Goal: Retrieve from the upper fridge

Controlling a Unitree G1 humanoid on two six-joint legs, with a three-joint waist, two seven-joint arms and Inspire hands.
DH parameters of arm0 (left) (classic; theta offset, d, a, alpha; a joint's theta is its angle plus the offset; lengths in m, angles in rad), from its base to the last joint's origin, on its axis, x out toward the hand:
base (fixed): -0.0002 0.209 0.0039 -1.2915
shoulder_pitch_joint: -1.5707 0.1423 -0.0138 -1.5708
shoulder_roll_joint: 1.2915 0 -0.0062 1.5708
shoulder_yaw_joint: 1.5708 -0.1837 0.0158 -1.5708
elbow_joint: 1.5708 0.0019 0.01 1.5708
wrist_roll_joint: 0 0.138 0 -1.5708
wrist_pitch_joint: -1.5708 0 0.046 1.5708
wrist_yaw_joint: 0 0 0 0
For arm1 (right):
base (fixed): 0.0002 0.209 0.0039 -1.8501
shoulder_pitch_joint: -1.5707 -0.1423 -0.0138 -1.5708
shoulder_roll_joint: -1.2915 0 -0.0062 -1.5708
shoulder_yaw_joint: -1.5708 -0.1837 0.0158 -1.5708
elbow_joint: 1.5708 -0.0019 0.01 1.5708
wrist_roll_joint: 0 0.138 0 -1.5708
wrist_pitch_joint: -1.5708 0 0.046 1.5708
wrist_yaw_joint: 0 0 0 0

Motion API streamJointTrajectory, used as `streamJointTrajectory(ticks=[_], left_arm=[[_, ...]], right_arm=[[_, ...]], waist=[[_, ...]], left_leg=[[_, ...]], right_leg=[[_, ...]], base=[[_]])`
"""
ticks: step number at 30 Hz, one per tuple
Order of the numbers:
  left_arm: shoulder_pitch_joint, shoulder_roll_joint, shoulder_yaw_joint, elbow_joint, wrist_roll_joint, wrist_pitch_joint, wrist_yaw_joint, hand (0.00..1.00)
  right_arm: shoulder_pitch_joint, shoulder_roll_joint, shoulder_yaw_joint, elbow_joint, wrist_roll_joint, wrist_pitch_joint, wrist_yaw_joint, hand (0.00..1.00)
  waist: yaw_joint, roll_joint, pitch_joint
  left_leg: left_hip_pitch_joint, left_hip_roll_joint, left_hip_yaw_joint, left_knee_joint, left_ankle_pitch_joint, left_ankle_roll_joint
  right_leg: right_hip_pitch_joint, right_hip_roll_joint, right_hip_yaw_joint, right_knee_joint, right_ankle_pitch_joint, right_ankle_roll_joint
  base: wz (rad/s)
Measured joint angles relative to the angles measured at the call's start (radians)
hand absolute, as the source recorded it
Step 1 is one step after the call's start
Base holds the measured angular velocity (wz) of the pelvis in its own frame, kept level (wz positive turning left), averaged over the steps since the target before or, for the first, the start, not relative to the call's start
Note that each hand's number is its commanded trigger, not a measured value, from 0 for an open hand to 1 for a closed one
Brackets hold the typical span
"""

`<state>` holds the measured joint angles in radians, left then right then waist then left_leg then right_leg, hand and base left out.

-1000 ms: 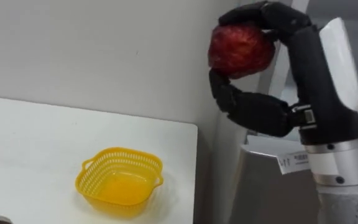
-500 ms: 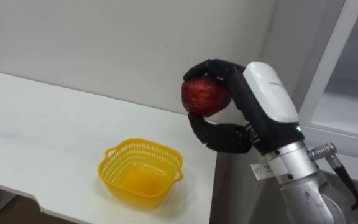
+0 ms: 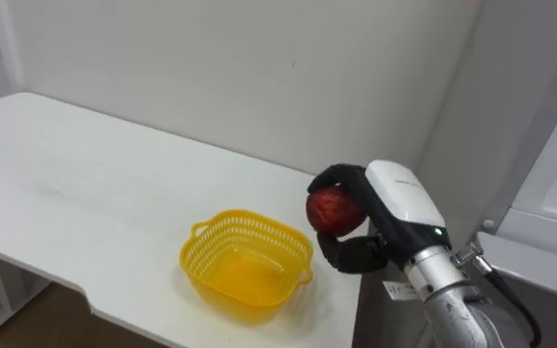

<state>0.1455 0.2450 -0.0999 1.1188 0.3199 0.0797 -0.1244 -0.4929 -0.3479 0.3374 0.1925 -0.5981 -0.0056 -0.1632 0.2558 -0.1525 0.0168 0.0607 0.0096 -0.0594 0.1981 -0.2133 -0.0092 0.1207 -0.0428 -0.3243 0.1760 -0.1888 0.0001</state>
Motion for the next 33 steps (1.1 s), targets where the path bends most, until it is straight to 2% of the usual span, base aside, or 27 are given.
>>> streamJointTrajectory(ticks=[3,9,12,18,19,20,33], left_arm=[[-0.001,0.0,0.0,0.001,0.0,0.006,0.0,0.0],[-0.002,0.0,0.0,0.001,0.0,0.009,-0.001,0.0],[-0.008,-0.001,-0.001,0.001,0.0,0.009,-0.001,0.0],[-0.012,-0.001,-0.002,-0.001,0.001,0.024,-0.001,0.0],[-0.013,-0.001,-0.002,-0.001,0.001,0.024,-0.001,0.0],[-0.014,-0.001,-0.002,-0.001,0.001,0.024,-0.001,0.0],[-0.017,-0.001,-0.002,0.0,0.001,0.024,-0.001,0.0]], right_arm=[[-0.022,0.002,0.035,0.038,-0.029,0.005,0.0,1.0],[-0.073,0.002,0.087,0.094,-0.059,0.013,0.006,1.0],[-0.082,0.002,0.111,0.103,-0.059,0.02,0.015,1.0],[-0.091,0.03,0.115,0.103,-0.075,0.03,0.036,1.0],[-0.091,0.03,0.115,0.103,-0.075,0.03,0.036,0.58],[-0.093,0.03,0.115,0.103,-0.075,0.03,0.036,0.0],[-0.095,0.03,0.115,0.103,-0.075,0.03,0.037,0.0]], waist=[[0.023,-0.001,0.0023],[0.044,-0.008,0.0049],[0.051,-0.014,0.003],[0.055,-0.025,-0.0012],[0.055,-0.025,-0.0013],[0.055,-0.025,-0.0013],[0.056,-0.02,0.0023]], left_leg=[[-0.002,-0.004,-0.003,0.0,0.001,0.001],[-0.018,-0.007,-0.005,0.005,0.002,0.003],[-0.021,-0.008,-0.01,0.007,0.002,0.003],[-0.038,-0.009,-0.011,0.016,0.002,0.003],[-0.038,-0.009,-0.011,0.017,0.002,0.003],[-0.039,-0.009,-0.011,0.018,0.002,0.003],[-0.041,-0.009,-0.01,0.025,0.002,0.003]], right_leg=[[-0.001,-0.003,-0.005,-0.008,0.0,0.001],[-0.01,-0.005,-0.007,-0.007,-0.001,0.001],[-0.01,-0.005,-0.01,-0.007,-0.001,0.001],[-0.02,-0.005,-0.009,-0.006,-0.001,0.001],[-0.02,-0.005,-0.009,-0.006,-0.001,0.001],[-0.02,-0.005,-0.009,-0.006,-0.001,0.001],[-0.018,-0.005,-0.008,-0.005,-0.001,0.001]], base=[[0.04],[0.01],[0.07],[0.01],[0.0],[0.0],[0.0]])
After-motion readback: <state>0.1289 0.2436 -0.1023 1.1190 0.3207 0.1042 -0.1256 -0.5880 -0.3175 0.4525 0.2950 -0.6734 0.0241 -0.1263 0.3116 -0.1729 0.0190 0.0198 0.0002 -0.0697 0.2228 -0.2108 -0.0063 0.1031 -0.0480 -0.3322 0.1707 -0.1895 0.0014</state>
